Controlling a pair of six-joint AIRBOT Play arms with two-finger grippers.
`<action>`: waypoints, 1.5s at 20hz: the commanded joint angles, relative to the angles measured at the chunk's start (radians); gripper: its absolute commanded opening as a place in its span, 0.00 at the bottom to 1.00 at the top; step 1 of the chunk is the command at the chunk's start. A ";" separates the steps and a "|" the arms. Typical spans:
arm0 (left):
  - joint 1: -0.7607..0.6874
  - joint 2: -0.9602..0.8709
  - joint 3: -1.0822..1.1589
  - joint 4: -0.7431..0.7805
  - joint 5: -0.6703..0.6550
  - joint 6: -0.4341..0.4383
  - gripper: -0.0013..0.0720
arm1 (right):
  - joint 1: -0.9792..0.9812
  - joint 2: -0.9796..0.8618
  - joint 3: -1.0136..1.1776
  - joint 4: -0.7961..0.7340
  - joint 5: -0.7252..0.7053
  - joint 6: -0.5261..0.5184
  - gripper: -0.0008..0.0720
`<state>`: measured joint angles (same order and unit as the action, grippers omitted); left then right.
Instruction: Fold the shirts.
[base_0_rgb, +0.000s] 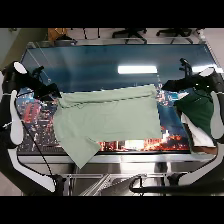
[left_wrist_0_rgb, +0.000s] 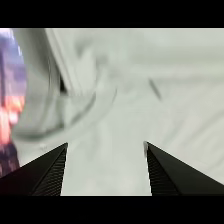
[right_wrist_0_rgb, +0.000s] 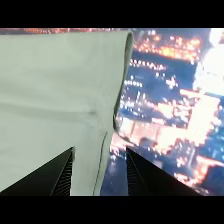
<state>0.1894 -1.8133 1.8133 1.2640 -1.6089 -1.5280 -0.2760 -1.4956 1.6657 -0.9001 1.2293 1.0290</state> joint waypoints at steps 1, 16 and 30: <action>0.047 0.227 -0.310 0.002 -0.073 -0.035 0.74 | -0.071 0.092 -0.081 -0.073 0.132 0.092 0.50; 0.097 0.698 -1.472 -0.232 0.551 -0.023 0.74 | -0.125 0.228 -0.577 -0.061 0.116 0.130 0.53; 0.092 0.773 -1.171 -0.339 0.468 0.114 0.04 | 0.084 0.235 -0.785 0.074 0.116 0.025 0.13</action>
<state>0.2691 -1.1141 0.5827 0.9329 -1.0885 -1.4300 -0.2481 -1.2655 0.9062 -0.9176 1.3705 1.1057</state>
